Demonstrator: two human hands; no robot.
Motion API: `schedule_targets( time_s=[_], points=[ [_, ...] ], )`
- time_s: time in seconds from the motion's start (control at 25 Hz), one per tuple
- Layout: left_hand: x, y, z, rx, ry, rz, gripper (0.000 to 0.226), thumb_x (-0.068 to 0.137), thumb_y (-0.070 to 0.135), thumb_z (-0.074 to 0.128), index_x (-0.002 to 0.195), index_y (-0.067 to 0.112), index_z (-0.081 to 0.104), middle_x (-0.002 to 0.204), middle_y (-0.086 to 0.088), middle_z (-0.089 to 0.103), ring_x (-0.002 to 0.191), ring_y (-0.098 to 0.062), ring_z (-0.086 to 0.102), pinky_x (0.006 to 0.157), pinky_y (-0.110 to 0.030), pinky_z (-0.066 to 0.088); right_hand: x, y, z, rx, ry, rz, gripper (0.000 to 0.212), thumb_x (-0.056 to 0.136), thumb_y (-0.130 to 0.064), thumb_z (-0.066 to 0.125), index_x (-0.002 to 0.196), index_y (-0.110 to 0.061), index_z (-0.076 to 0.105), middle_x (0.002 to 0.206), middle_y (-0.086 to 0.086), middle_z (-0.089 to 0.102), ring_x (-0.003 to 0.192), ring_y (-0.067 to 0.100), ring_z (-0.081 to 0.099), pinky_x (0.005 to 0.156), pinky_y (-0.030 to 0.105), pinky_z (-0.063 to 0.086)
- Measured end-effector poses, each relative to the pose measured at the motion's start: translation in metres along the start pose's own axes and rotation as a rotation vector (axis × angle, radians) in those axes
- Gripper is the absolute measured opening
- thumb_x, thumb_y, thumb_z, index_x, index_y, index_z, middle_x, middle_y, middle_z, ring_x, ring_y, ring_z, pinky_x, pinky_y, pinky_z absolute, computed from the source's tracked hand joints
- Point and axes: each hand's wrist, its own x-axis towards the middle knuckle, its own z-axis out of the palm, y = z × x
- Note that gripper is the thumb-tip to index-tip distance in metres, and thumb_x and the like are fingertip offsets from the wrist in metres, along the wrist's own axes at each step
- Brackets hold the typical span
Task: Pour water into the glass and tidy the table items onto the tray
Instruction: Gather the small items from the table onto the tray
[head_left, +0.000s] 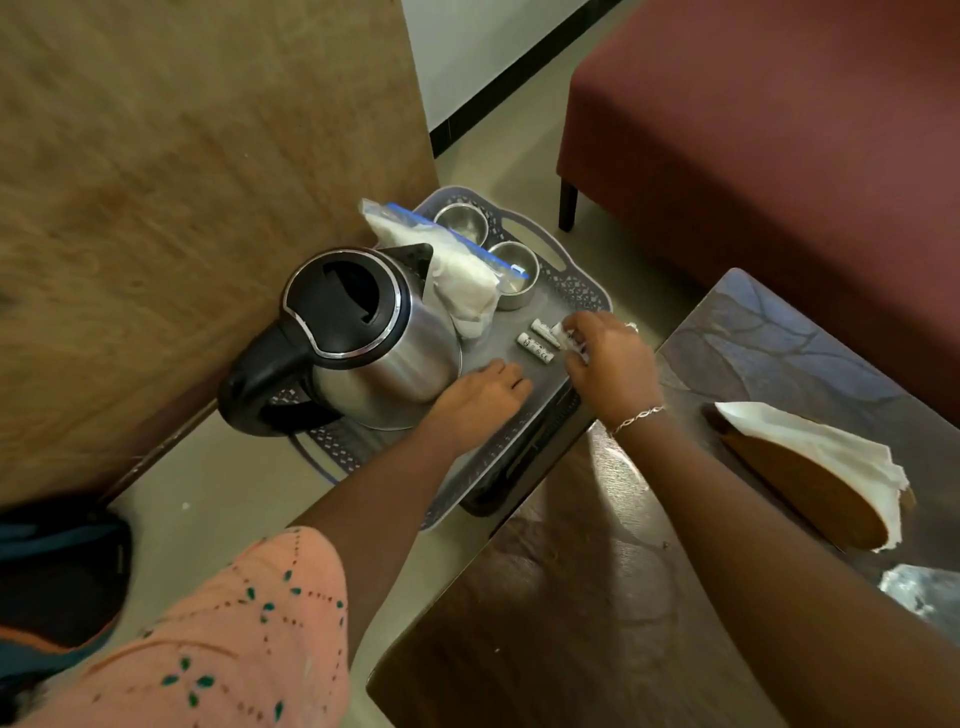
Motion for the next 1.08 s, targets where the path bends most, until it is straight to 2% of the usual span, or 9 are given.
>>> schedule_targets(
  time_s=[0.16,0.24,0.32,0.44,0.56,0.68,0.84,1.0,1.08],
  points=[
    [0.005,-0.002,0.008,0.037,0.042,0.026,0.029,0.086,0.002,0.042,0.111,0.007,0.054,0.111,-0.012,0.057,0.103,-0.027,0.055,0.084,-0.033,0.05,0.02,0.0,0.008,-0.081,-0.08,-0.034,0.026,0.083,-0.004,0.053,0.108,-0.004,0.057,0.104,0.015,0.061,0.093,0.034,0.058,0.071,0.038,0.048],
    [0.01,-0.002,0.011,0.119,0.104,0.077,0.021,0.077,0.01,0.057,0.095,0.017,0.064,0.093,-0.001,0.065,0.086,-0.016,0.063,0.071,-0.024,0.054,0.032,-0.003,0.013,-0.162,-0.127,-0.057,0.024,0.082,-0.002,0.051,0.106,-0.003,0.056,0.103,0.016,0.061,0.09,0.035,0.059,0.068,0.037,0.047],
    [0.015,-0.001,0.011,0.131,0.158,0.117,0.02,0.072,0.012,0.059,0.087,0.022,0.068,0.084,0.004,0.068,0.075,-0.01,0.065,0.062,-0.021,0.055,0.043,-0.006,0.019,-0.239,-0.176,-0.091,0.021,0.082,-0.001,0.052,0.102,-0.001,0.055,0.099,0.018,0.06,0.088,0.036,0.059,0.064,0.036,0.044],
    [0.021,-0.001,0.009,0.105,0.223,0.098,0.04,0.075,0.009,0.034,0.093,0.023,0.068,0.092,0.002,0.069,0.081,-0.011,0.065,0.063,-0.021,0.054,0.056,-0.007,0.028,-0.303,-0.221,-0.11,0.015,0.082,0.002,0.051,0.096,0.002,0.055,0.096,0.021,0.061,0.088,0.038,0.06,0.066,0.038,0.045],
    [0.036,-0.003,0.006,0.076,0.213,0.035,0.037,0.084,0.003,0.032,0.107,0.009,0.061,0.115,-0.012,0.058,0.101,-0.027,0.056,0.075,-0.034,0.049,0.066,-0.002,0.034,-0.36,-0.27,-0.091,0.013,0.084,-0.001,0.051,0.096,0.002,0.056,0.1,0.021,0.061,0.093,0.038,0.06,0.073,0.042,0.049],
    [0.047,-0.001,-0.002,-0.195,0.108,-0.086,0.033,0.089,0.001,0.04,0.12,0.001,0.049,0.122,-0.02,0.05,0.108,-0.036,0.051,0.08,-0.042,0.045,0.072,0.005,0.036,-0.391,-0.275,-0.07,0.015,0.082,0.002,0.052,0.097,0.003,0.058,0.102,0.022,0.062,0.096,0.039,0.06,0.076,0.043,0.049],
    [0.038,0.017,0.002,-0.681,0.32,-0.483,0.037,0.082,-0.003,0.053,0.117,0.004,0.046,0.112,-0.018,0.058,0.102,-0.033,0.056,0.081,-0.039,0.045,0.075,0.011,0.037,-0.394,-0.3,-0.059,0.021,0.08,0.005,0.056,0.1,0.0,0.061,0.102,0.021,0.064,0.096,0.038,0.061,0.078,0.043,0.051],
    [0.045,0.023,0.001,-1.11,0.289,-0.705,0.038,0.081,-0.003,0.057,0.117,0.004,0.048,0.108,-0.018,0.06,0.098,-0.031,0.059,0.082,-0.034,0.046,0.071,0.017,0.034,-0.328,-0.248,-0.124,0.029,0.076,0.008,0.056,0.103,-0.001,0.058,0.104,0.019,0.061,0.095,0.037,0.06,0.076,0.043,0.051],
    [0.052,0.022,0.0,-1.295,0.285,-0.808,0.038,0.08,-0.004,0.059,0.117,0.005,0.048,0.106,-0.018,0.063,0.098,-0.031,0.06,0.084,-0.036,0.05,0.065,0.022,0.029,-0.268,-0.178,-0.15,0.037,0.073,0.006,0.06,0.108,-0.003,0.057,0.108,0.017,0.06,0.096,0.036,0.059,0.075,0.043,0.053]
  ],
)
